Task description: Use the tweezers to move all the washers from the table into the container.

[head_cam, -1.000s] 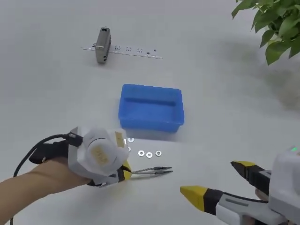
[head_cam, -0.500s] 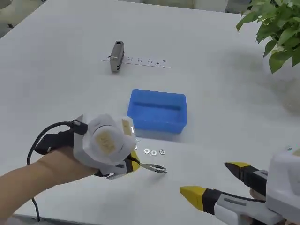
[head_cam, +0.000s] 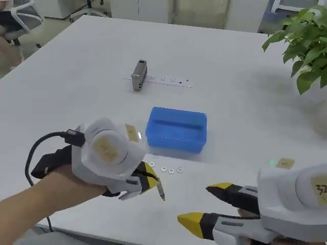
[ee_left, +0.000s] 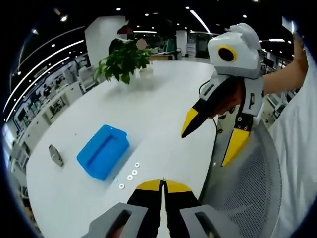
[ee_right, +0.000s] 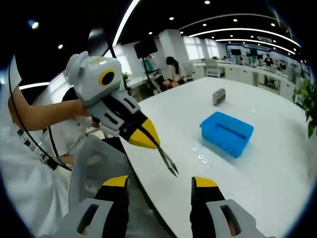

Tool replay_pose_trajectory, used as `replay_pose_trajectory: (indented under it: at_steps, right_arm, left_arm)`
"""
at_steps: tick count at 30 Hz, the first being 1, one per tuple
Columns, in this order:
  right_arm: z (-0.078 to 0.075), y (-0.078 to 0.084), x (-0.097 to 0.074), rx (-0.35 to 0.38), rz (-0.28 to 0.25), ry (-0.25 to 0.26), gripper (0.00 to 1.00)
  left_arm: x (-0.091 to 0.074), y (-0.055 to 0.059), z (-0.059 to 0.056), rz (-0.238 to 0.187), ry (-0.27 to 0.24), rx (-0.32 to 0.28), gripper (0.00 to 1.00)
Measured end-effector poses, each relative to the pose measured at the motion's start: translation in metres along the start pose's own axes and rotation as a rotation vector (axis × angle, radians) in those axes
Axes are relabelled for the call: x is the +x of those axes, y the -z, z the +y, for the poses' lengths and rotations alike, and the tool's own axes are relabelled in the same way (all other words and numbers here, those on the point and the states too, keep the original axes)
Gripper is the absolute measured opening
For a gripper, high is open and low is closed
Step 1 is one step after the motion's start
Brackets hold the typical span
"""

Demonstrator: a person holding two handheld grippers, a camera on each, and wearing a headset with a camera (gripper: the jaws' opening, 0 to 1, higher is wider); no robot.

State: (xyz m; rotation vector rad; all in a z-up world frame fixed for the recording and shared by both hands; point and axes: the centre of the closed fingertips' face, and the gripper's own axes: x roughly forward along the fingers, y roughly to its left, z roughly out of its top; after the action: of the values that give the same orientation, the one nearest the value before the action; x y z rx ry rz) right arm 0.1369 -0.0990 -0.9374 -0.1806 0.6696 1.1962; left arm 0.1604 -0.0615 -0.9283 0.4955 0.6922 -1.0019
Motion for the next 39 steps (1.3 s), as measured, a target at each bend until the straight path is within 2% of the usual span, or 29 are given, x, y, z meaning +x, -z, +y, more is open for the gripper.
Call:
replay_pose_trajectory:
  at_steps: [2, 4, 7, 9, 14, 18, 21, 24, 29, 32, 34, 37, 39]
  right_arm:
    - [0.008, -0.004, 0.01, -0.056, 0.019, -0.046, 0.37]
    - [0.01, -0.011, 0.018, -0.093, 0.014, -0.061, 0.29]
    - [0.016, -0.017, 0.027, -0.147, 0.035, -0.076, 0.29]
    - [0.024, -0.022, 0.032, -0.183, 0.048, -0.104, 0.28]
    - [0.046, -0.042, 0.045, -0.229, 0.041, -0.155, 0.22]
    - [0.054, -0.048, 0.053, -0.247, 0.045, -0.16, 0.18]
    - [0.056, -0.049, 0.06, -0.278, 0.06, -0.138, 0.13]
    - [0.06, -0.053, 0.064, -0.256, 0.07, -0.13, 0.11]
    - [0.062, -0.058, 0.071, -0.288, 0.071, -0.08, 0.07]
    - [0.063, -0.061, 0.075, -0.284, 0.064, -0.063, 0.06]
    - [0.063, -0.062, 0.076, -0.276, 0.059, -0.06, 0.05]
    - [0.058, -0.062, 0.078, -0.28, 0.057, -0.057, 0.04]
    - [0.055, -0.063, 0.078, -0.266, 0.054, -0.058, 0.03]
  left_arm:
    - [-0.011, -0.006, -0.006, -0.001, 0.024, 0.042, 0.0]
    - [-0.023, -0.01, -0.01, 0.011, 0.038, 0.08, 0.0]
    - [-0.037, -0.016, -0.015, 0.02, 0.06, 0.112, 0.0]
    - [-0.047, -0.019, -0.018, 0.026, 0.074, 0.132, 0.0]
    - [-0.064, -0.021, -0.026, 0.029, 0.107, 0.178, 0.0]
    - [-0.074, -0.016, -0.026, 0.034, 0.12, 0.214, 0.0]
    - [-0.08, -0.012, -0.024, 0.026, 0.133, 0.233, 0.0]
    - [-0.086, -0.006, -0.021, 0.018, 0.151, 0.254, 0.0]
    - [-0.094, -0.002, -0.018, 0.003, 0.185, 0.312, 0.0]
    - [-0.095, -0.002, -0.015, -0.001, 0.195, 0.323, 0.0]
    - [-0.093, -0.004, -0.014, -0.013, 0.192, 0.32, 0.0]
    - [-0.089, -0.006, -0.009, -0.033, 0.165, 0.269, 0.0]
    - [-0.086, -0.01, -0.006, -0.068, 0.141, 0.229, 0.0]
